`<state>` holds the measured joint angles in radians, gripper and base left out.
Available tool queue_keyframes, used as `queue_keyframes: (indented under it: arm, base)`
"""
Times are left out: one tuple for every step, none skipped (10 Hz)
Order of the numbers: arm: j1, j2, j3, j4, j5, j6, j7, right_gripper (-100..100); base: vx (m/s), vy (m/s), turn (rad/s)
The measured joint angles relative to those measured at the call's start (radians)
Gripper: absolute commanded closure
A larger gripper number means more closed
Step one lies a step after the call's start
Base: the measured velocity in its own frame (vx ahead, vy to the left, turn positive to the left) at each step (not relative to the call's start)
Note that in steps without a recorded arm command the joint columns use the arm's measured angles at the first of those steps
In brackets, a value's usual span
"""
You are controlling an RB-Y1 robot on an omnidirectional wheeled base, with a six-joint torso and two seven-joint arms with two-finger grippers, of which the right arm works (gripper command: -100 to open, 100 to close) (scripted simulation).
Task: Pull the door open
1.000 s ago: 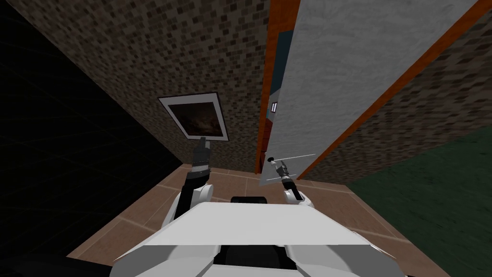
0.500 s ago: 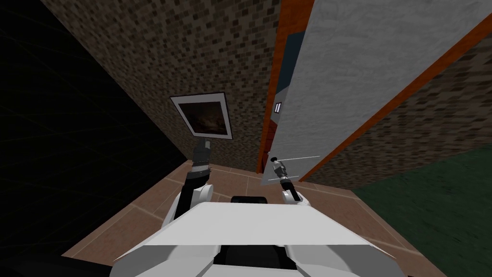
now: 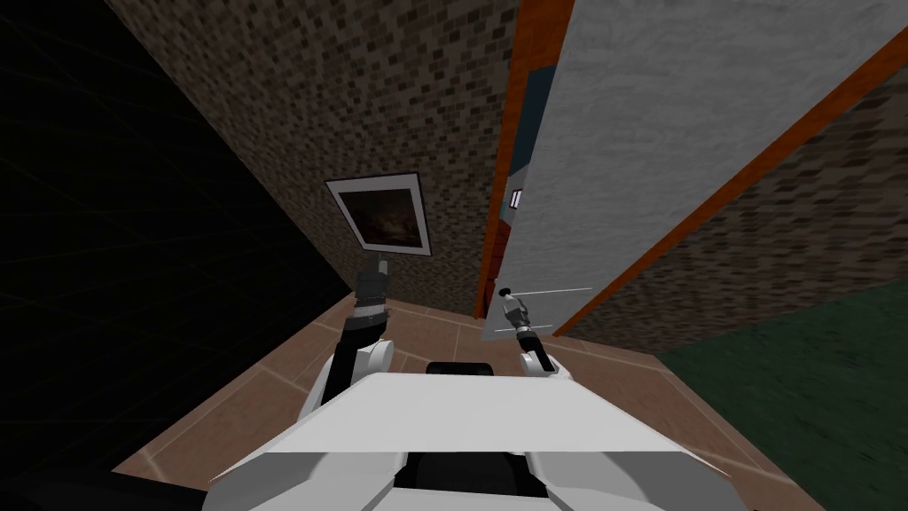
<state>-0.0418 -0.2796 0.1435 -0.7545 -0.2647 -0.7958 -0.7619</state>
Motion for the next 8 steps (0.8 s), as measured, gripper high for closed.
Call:
queue_keyframes:
  arm:
    - [0.003, -0.001, 0.006, -0.004, -0.011, 0.000, -0.026, -100]
    - [0.005, -0.002, 0.014, -0.007, -0.025, -0.001, -0.055, -100]
    - [0.006, -0.003, 0.018, -0.008, -0.032, -0.002, -0.077, -100]
    - [0.008, -0.003, 0.024, -0.010, -0.044, -0.002, -0.104, -100]
    - [0.009, -0.004, 0.028, -0.011, -0.050, -0.003, -0.123, -100]
    - [0.010, -0.005, 0.034, -0.012, -0.061, -0.004, -0.149, -100]
    - [0.014, -0.006, 0.042, -0.017, -0.076, -0.004, -0.178, -100]
    - [0.014, -0.006, 0.047, -0.017, -0.084, -0.005, -0.201, -100]
  base:
    - [-0.067, -0.030, 0.096]
    - [-0.055, -0.025, 0.034]
    - [-0.054, -0.022, 0.067]
    - [-0.038, -0.020, 0.031]
    - [-0.052, -0.019, 0.063]
    - [-0.076, -0.030, 0.098]
    - [-0.056, -0.033, 0.038]
    - [-0.052, -0.036, 0.068]
